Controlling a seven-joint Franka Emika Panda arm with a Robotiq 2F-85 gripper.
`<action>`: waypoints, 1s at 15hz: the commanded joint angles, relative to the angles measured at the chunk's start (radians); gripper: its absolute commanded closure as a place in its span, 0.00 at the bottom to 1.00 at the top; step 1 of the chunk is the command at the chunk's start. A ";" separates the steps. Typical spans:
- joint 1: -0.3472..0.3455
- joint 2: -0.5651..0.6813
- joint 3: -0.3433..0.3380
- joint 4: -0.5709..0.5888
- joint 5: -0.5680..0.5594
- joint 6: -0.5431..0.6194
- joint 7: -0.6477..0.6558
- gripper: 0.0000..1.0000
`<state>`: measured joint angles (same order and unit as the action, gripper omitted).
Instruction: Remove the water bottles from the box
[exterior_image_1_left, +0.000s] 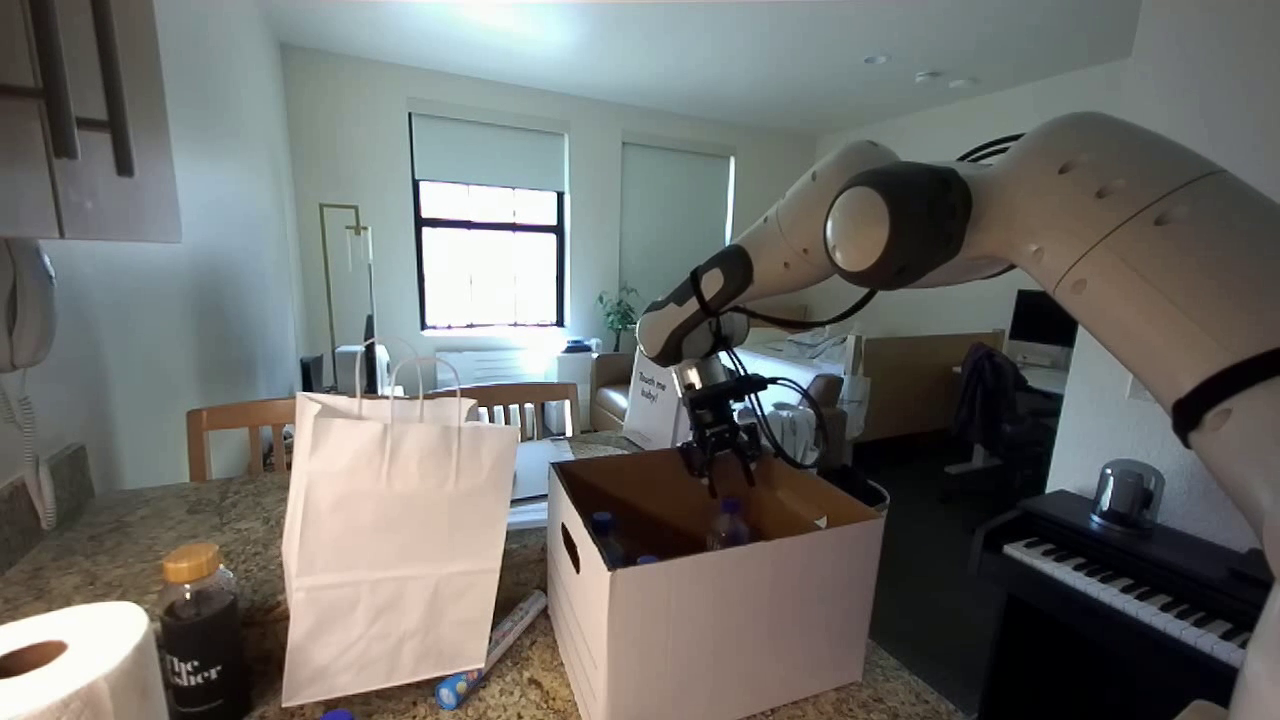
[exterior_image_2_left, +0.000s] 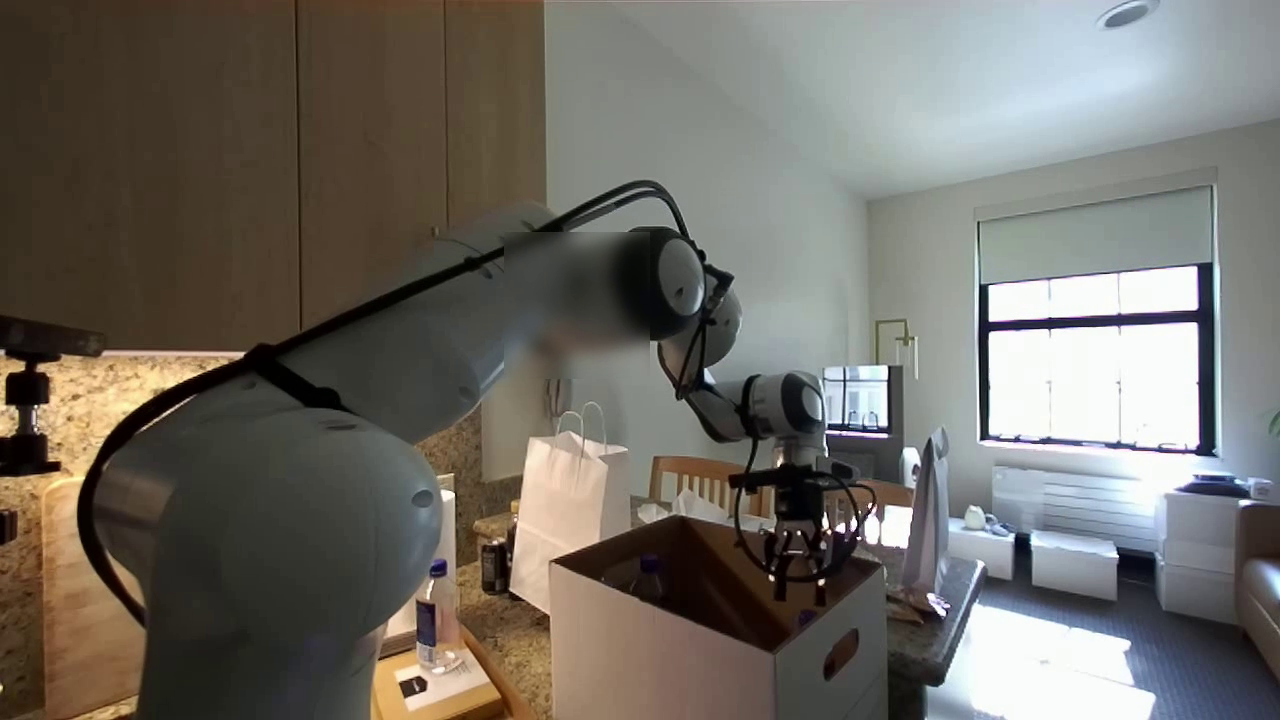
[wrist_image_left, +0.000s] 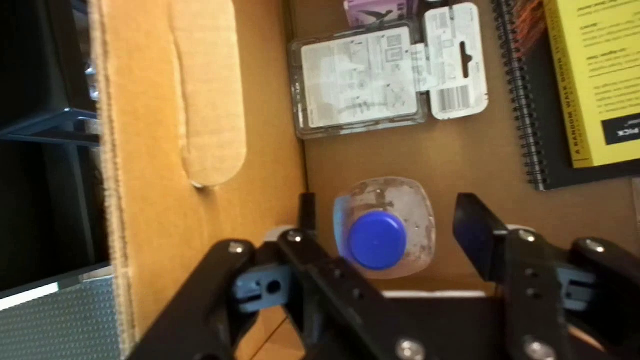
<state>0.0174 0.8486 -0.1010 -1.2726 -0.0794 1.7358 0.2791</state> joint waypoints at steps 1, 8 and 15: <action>-0.040 0.048 0.031 0.079 0.081 -0.009 -0.010 0.02; -0.056 0.131 0.020 0.171 0.096 -0.027 0.002 0.00; -0.062 0.196 0.017 0.247 0.097 -0.052 0.015 0.00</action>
<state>-0.0317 1.0103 -0.0872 -1.0869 -0.0047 1.7186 0.2806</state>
